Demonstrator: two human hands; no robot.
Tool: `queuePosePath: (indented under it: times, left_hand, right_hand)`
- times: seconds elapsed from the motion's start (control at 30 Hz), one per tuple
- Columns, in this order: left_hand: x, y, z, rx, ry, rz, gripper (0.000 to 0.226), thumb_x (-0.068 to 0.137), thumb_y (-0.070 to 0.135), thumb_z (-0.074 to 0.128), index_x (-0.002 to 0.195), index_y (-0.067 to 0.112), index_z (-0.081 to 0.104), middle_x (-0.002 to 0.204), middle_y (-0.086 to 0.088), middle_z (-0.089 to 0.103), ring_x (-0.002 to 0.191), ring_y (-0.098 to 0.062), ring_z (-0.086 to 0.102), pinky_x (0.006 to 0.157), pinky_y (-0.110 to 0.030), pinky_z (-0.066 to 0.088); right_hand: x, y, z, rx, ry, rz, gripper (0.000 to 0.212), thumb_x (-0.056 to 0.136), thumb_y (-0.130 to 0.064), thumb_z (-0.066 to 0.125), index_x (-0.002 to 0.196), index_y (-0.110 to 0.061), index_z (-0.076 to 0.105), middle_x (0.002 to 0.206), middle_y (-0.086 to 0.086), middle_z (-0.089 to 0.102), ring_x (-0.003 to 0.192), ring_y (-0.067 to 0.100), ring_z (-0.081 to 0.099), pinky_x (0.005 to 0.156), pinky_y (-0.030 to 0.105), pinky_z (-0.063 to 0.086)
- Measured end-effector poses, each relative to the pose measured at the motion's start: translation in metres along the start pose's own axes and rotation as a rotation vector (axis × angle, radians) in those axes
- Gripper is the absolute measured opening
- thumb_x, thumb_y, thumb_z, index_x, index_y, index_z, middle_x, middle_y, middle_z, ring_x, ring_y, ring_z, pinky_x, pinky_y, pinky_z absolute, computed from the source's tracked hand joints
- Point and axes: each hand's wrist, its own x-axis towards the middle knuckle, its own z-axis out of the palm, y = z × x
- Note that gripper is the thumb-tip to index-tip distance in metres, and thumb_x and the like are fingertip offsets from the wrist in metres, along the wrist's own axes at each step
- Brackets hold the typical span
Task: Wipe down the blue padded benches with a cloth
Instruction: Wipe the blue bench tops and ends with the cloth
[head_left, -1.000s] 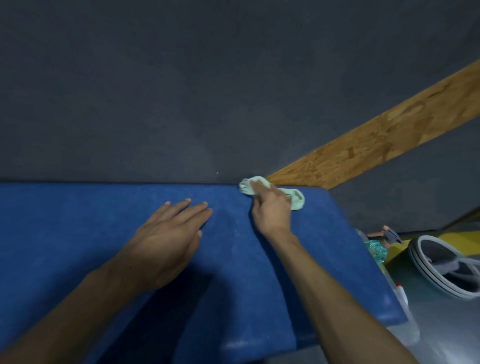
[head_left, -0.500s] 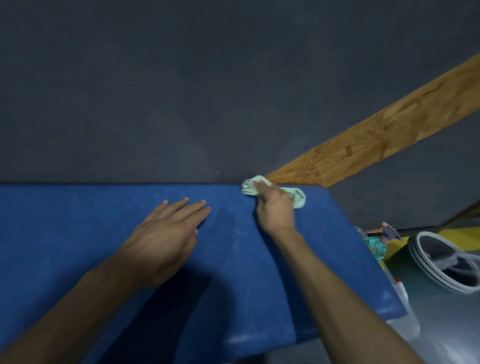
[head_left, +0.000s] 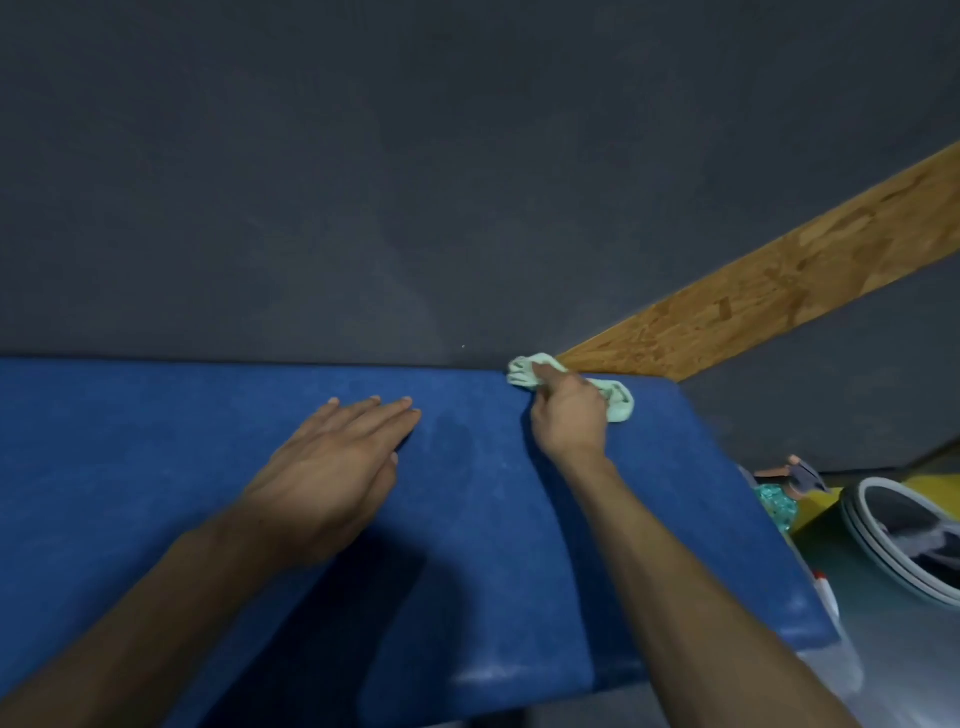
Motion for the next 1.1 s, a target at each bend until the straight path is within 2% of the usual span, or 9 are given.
queuePosePath:
  times: [0.13,0.27,0.37,0.5,0.63,0.73,0.83,1.0,1.1]
  left_hand:
    - [-0.002,-0.007,-0.001,-0.029,0.02,-0.021,0.089,0.075,0.052,-0.009,0.157,0.031,0.019,0.164,0.016,0.013,0.152,-0.007,0.01,0.121,-0.028,-0.002]
    - [-0.004,-0.012,0.002,-0.03,-0.018,-0.041,0.09,0.074,0.054,-0.009,0.157,0.031,0.017,0.165,0.015,0.012,0.152,-0.008,0.009,0.122,-0.029,-0.001]
    - [-0.008,-0.015,0.004,-0.042,-0.045,-0.046,0.091,0.073,0.057,-0.009,0.157,0.031,0.015,0.165,0.014,0.011,0.152,-0.008,0.008,0.122,-0.029,0.0]
    - [-0.014,-0.02,0.006,-0.047,-0.035,-0.042,0.087,0.077,0.057,-0.006,0.157,0.031,0.016,0.165,0.013,0.013,0.152,-0.008,0.009,0.122,-0.029,0.0]
    - [-0.018,-0.021,0.006,-0.05,-0.026,-0.041,0.08,0.082,0.055,-0.002,0.157,0.031,0.017,0.165,0.013,0.013,0.152,-0.008,0.01,0.122,-0.029,0.001]
    - [-0.021,-0.021,0.004,-0.04,-0.027,-0.043,0.085,0.079,0.055,-0.005,0.157,0.03,0.017,0.165,0.012,0.013,0.152,-0.009,0.01,0.122,-0.03,0.001]
    - [-0.023,-0.021,0.001,-0.052,-0.01,-0.053,0.086,0.078,0.054,-0.004,0.156,0.028,0.02,0.165,0.01,0.016,0.152,-0.011,0.012,0.122,-0.031,0.002]
    - [-0.022,-0.019,-0.004,-0.045,0.022,-0.072,0.07,0.09,0.042,0.011,0.156,0.024,0.023,0.164,0.006,0.021,0.152,-0.014,0.015,0.123,-0.033,0.005]
    - [-0.023,-0.018,-0.005,-0.062,0.009,-0.068,0.069,0.09,0.041,0.014,0.156,0.023,0.022,0.164,0.006,0.019,0.152,-0.013,0.014,0.123,-0.032,0.004]
  right_hand:
    - [-0.022,-0.075,0.03,0.117,-0.042,-0.206,0.046,0.083,-0.004,0.052,0.122,-0.022,0.07,0.104,0.017,0.07,0.093,0.038,0.063,0.085,0.041,0.052]
    - [-0.031,-0.086,0.023,0.166,-0.144,-0.384,0.044,0.091,-0.005,0.05,0.128,-0.021,0.065,0.123,0.011,0.067,0.109,0.034,0.061,0.094,0.039,0.049]
    - [-0.017,-0.043,0.004,0.105,-0.185,-0.33,0.04,0.095,-0.012,0.049,0.13,-0.026,0.062,0.128,0.005,0.065,0.115,0.031,0.059,0.094,0.038,0.048]
    - [-0.001,0.026,-0.026,0.042,-0.144,-0.053,0.038,0.099,-0.015,0.048,0.135,-0.023,0.059,0.129,0.012,0.064,0.116,0.036,0.058,0.094,0.037,0.045]
    - [0.0,0.027,-0.015,0.047,-0.069,0.046,0.039,0.097,-0.013,0.049,0.134,-0.019,0.059,0.124,0.018,0.065,0.111,0.038,0.059,0.092,0.04,0.046]
    - [-0.01,-0.017,0.01,0.01,-0.053,-0.018,0.042,0.093,-0.011,0.047,0.132,-0.021,0.061,0.118,0.019,0.062,0.104,0.041,0.059,0.089,0.043,0.046]
    - [-0.03,-0.073,0.029,0.05,-0.025,-0.188,0.043,0.087,-0.004,0.051,0.126,-0.015,0.064,0.111,0.019,0.066,0.099,0.041,0.058,0.09,0.044,0.047]
    - [-0.044,-0.105,0.034,0.006,-0.162,-0.437,0.051,0.093,-0.003,0.045,0.143,-0.017,0.049,0.146,0.006,0.052,0.134,0.034,0.043,0.113,0.042,0.029]
    - [-0.029,-0.071,0.02,0.02,-0.224,-0.407,0.049,0.095,-0.011,0.044,0.14,-0.027,0.051,0.145,0.006,0.053,0.132,0.033,0.049,0.108,0.041,0.041]
